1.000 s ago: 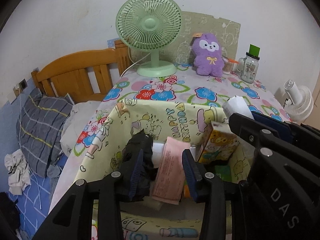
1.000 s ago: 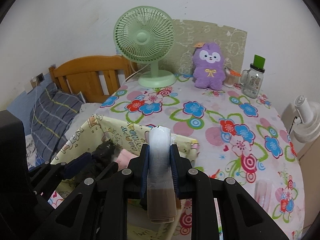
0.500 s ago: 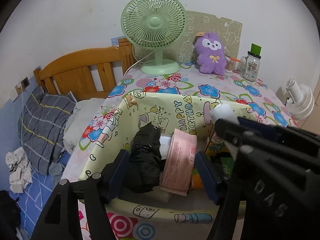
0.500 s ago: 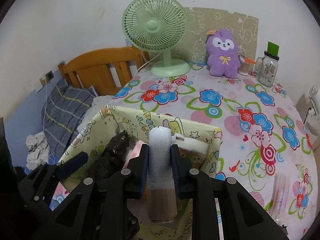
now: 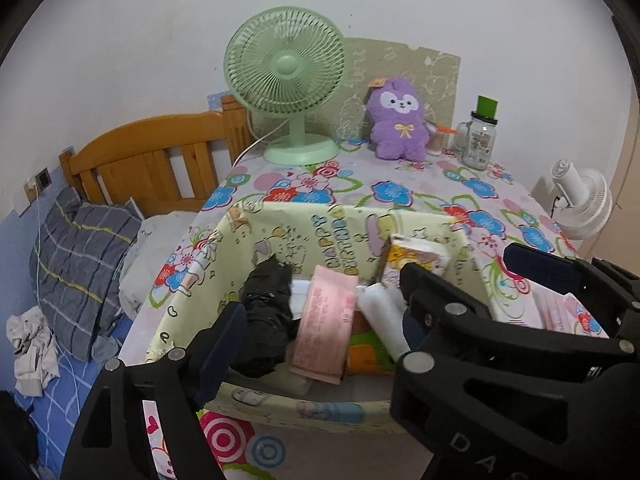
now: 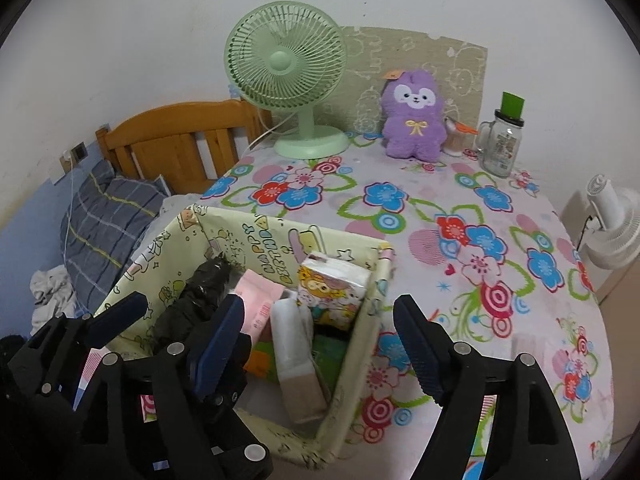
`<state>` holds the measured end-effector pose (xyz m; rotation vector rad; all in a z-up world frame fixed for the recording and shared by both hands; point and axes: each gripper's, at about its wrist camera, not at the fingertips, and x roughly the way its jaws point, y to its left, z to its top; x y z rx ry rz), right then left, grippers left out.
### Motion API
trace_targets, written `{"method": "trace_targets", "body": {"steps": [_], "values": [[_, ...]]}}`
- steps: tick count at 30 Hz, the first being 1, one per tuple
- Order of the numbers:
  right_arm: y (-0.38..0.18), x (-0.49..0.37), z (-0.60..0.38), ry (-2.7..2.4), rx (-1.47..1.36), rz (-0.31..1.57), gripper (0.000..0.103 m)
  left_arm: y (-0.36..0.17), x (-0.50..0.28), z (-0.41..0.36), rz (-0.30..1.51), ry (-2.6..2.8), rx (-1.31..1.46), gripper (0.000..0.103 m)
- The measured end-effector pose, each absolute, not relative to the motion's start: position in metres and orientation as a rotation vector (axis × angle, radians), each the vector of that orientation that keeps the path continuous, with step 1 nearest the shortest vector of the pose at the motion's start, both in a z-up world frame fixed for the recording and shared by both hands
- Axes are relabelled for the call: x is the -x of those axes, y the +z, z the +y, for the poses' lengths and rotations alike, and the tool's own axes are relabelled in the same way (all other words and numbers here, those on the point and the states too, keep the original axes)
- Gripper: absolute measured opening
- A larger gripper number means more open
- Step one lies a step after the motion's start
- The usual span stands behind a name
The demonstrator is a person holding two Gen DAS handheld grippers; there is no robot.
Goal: Organize soft objects
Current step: 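Release the pink pack into the box with the left tool while the right drops the white roll, then withdraw both tools from the box toward the clear plastic packs and dark cloth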
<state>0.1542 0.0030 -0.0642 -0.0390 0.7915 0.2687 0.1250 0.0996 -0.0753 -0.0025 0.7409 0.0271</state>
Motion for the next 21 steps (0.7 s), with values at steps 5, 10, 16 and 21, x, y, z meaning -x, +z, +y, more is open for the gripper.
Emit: {"method": "trace_targets", "body": {"steps": [5,10,16,21], "values": [[-0.057,-0.144,-0.008,0.259,0.039,0.779,0.082,-0.068,-0.118,0.090,0.723,0.019,0.003,0.085],[-0.048,-0.132,-0.018,0.254,0.038,0.752,0.084,-0.058,-0.106,0.077,0.698,0.012,-0.005,0.085],[-0.037,-0.116,-0.036,0.237,0.020,0.726,0.086,-0.047,-0.094,0.061,0.674,0.006,-0.021,0.088],[-0.029,-0.105,-0.052,0.214,0.010,0.701,0.089,-0.039,-0.085,0.048,0.652,-0.008,-0.030,0.091]]}}
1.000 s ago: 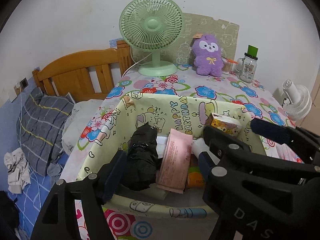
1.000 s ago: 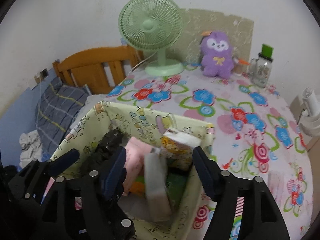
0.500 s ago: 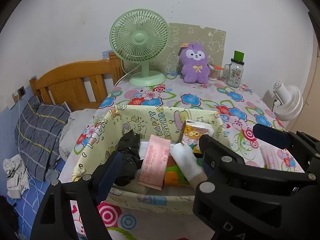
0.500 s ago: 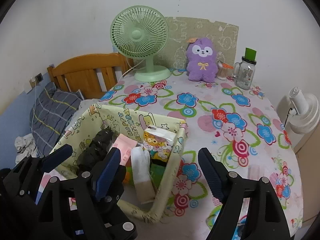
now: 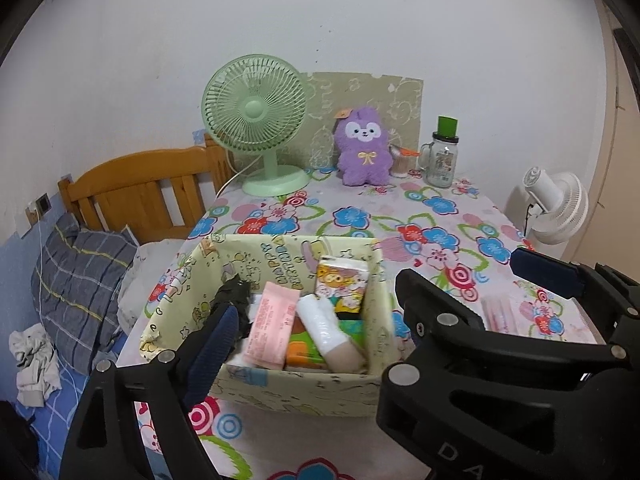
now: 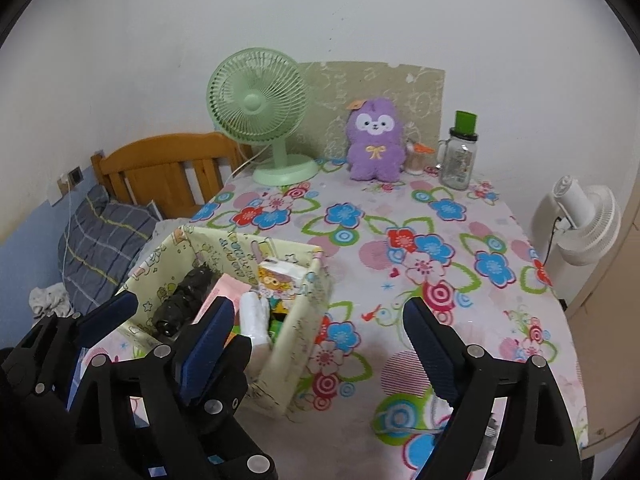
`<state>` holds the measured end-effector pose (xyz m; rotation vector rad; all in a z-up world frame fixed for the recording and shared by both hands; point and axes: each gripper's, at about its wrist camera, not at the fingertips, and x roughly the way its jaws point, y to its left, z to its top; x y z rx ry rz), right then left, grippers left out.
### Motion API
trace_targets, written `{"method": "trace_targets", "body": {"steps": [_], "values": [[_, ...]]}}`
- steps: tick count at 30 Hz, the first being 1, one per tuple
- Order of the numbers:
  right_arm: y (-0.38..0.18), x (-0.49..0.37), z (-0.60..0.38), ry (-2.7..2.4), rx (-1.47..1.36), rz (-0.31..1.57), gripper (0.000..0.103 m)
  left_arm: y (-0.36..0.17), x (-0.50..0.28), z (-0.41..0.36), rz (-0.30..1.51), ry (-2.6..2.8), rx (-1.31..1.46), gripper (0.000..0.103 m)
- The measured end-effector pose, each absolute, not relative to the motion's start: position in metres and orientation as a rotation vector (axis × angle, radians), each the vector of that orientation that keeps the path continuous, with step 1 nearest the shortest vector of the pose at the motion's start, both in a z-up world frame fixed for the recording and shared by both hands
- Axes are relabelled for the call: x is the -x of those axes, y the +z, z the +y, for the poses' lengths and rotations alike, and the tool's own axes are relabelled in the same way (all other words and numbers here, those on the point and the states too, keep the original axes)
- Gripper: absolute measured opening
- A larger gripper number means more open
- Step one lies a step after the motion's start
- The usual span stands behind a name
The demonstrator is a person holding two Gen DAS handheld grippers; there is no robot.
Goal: Organize soft objects
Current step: 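Withdraw both tools from the box toward the clear plastic packs and dark cloth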
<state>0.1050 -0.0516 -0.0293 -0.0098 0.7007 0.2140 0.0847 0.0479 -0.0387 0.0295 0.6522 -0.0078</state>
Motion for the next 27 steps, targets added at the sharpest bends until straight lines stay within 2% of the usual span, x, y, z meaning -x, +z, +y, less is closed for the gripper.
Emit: {"method": "trace_targets", "body": {"steps": [10,27], "values": [[-0.017,-0.084,-0.080,0.182,-0.009,0.663,0.094,-0.027,-0.067,0.021,0.628,-0.035,-0.045,0.095],[-0.013,-0.068,-0.127,0.116,-0.025,0.647,0.095,-0.025,-0.058,-0.020,0.629,-0.108,-0.027,0.095]]}}
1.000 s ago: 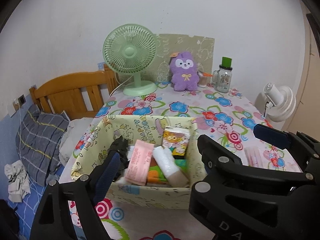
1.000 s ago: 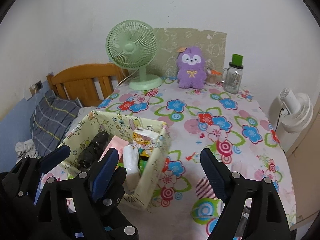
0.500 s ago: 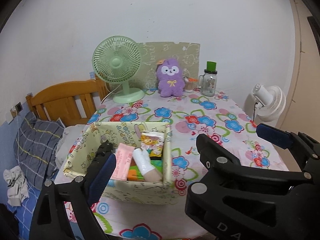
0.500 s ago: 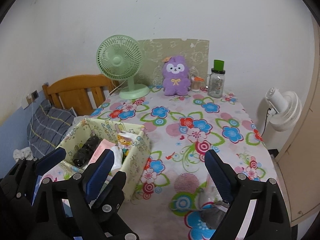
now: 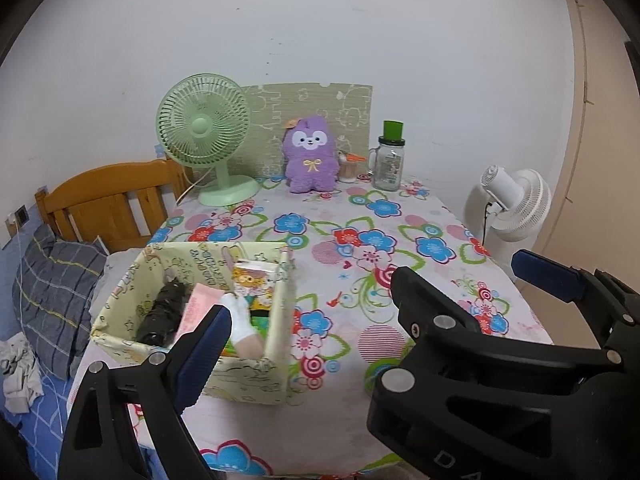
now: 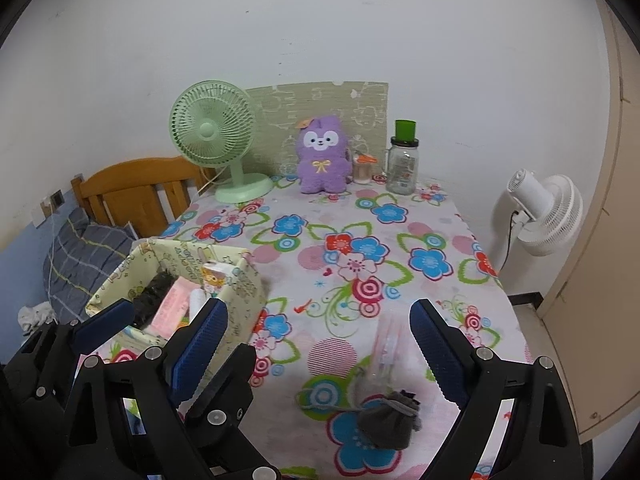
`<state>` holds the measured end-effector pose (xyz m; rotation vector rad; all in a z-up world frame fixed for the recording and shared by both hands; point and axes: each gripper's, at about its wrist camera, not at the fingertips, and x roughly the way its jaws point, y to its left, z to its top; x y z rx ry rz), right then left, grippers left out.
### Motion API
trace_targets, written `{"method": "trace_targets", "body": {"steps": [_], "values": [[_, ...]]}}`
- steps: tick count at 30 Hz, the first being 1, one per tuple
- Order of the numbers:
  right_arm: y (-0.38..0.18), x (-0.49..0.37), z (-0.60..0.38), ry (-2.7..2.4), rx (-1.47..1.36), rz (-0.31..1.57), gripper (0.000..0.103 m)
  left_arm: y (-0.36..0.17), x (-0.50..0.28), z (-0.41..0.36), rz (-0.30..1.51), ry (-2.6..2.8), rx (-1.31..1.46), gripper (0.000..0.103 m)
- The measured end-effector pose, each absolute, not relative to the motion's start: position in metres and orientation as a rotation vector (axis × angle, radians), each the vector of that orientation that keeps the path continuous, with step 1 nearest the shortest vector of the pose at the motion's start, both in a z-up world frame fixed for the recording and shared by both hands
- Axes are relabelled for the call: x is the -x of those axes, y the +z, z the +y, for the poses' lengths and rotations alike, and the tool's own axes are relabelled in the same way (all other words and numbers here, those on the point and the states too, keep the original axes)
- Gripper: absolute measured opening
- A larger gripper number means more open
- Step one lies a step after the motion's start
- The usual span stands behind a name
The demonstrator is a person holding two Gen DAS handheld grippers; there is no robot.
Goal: Organize soft objects
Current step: 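Withdraw both tools from the box toward the clear plastic packs and dark cloth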
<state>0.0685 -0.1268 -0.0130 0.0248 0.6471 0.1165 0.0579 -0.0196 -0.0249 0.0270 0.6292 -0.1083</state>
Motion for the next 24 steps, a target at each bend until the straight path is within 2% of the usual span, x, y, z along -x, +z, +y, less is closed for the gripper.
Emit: {"method": "trace_targets", "body": {"steps": [24], "values": [[-0.044,-0.076,-0.190,0.023,-0.073,0.693,0.095,-0.054,-0.077,-0.077,0.662,-0.202,-0.065,0.096]]}}
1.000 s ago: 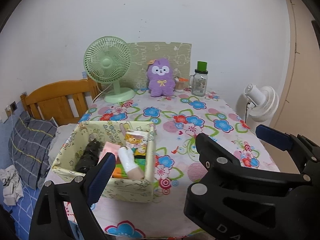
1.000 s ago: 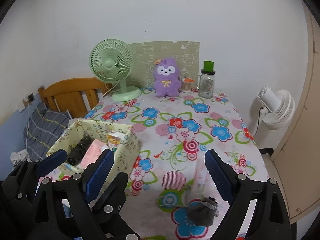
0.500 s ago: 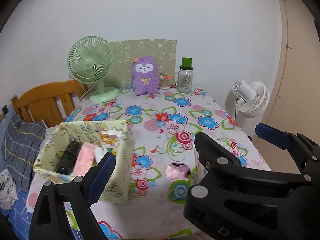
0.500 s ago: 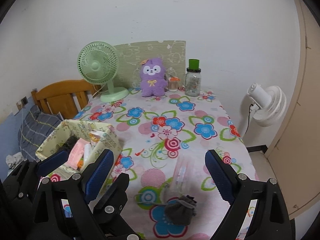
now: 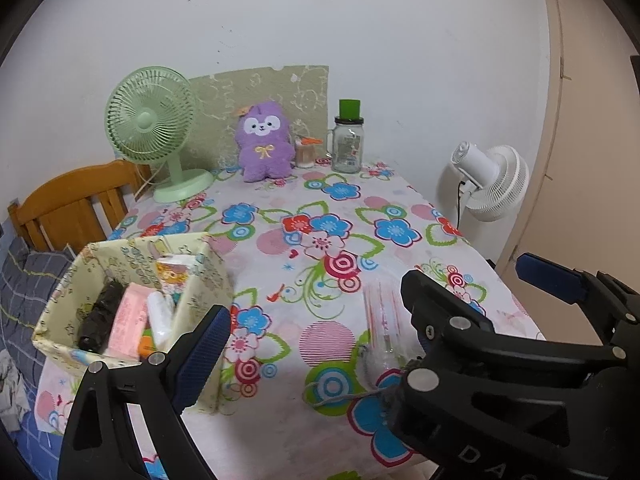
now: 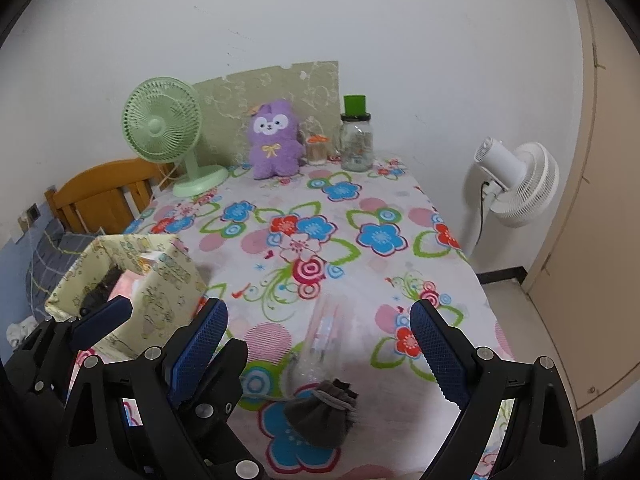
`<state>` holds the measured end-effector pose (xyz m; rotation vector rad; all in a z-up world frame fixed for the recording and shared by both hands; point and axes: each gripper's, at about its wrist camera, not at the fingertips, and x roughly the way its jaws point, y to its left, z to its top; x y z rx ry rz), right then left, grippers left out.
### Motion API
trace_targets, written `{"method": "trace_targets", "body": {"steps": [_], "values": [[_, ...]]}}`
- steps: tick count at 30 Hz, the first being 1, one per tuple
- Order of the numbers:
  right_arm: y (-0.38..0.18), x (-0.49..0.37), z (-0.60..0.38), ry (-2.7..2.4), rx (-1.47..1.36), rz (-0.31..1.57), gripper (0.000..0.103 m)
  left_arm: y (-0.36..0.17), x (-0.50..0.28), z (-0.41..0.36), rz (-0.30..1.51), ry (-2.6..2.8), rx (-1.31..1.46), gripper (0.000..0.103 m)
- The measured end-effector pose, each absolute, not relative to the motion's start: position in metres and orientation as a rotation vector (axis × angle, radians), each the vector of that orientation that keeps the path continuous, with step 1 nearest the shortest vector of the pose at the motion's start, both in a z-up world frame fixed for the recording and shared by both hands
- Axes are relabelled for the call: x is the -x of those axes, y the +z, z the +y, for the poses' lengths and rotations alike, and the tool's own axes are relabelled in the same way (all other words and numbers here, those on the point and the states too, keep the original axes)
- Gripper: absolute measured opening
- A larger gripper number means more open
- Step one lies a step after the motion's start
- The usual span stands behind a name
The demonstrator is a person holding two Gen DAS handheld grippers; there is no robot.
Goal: Organize soft objects
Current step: 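Withdraw both tools from the box toward the clear plastic packs and dark cloth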
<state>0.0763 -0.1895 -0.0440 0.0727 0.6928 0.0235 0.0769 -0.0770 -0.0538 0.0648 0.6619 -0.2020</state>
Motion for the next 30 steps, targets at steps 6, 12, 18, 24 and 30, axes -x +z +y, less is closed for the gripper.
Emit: {"method": "trace_targets", "body": {"steps": [6,12,18,24,30], "values": [[-0.059,-0.078,-0.201,-0.004,-0.064,0.715,0.095,-0.071,-0.083,-0.089,0.679,-0.212,-0.066,0.096],[-0.070,-0.078,-0.213,-0.035,-0.075,0.713,0.095,-0.083,-0.089,-0.099,0.698,-0.219,-0.068,0.095],[-0.082,-0.082,-0.226,-0.072,-0.096,0.724,0.095,-0.095,-0.099,-0.110,0.721,-0.224,-0.087,0.095],[-0.096,-0.090,-0.237,-0.093,-0.100,0.742,0.095,-0.109,-0.111,-0.123,0.757,-0.241,-0.114,0.093],[-0.110,-0.103,-0.246,-0.103,-0.108,0.772,0.095,-0.122,-0.125,-0.135,0.782,-0.247,-0.142,0.088]]}}
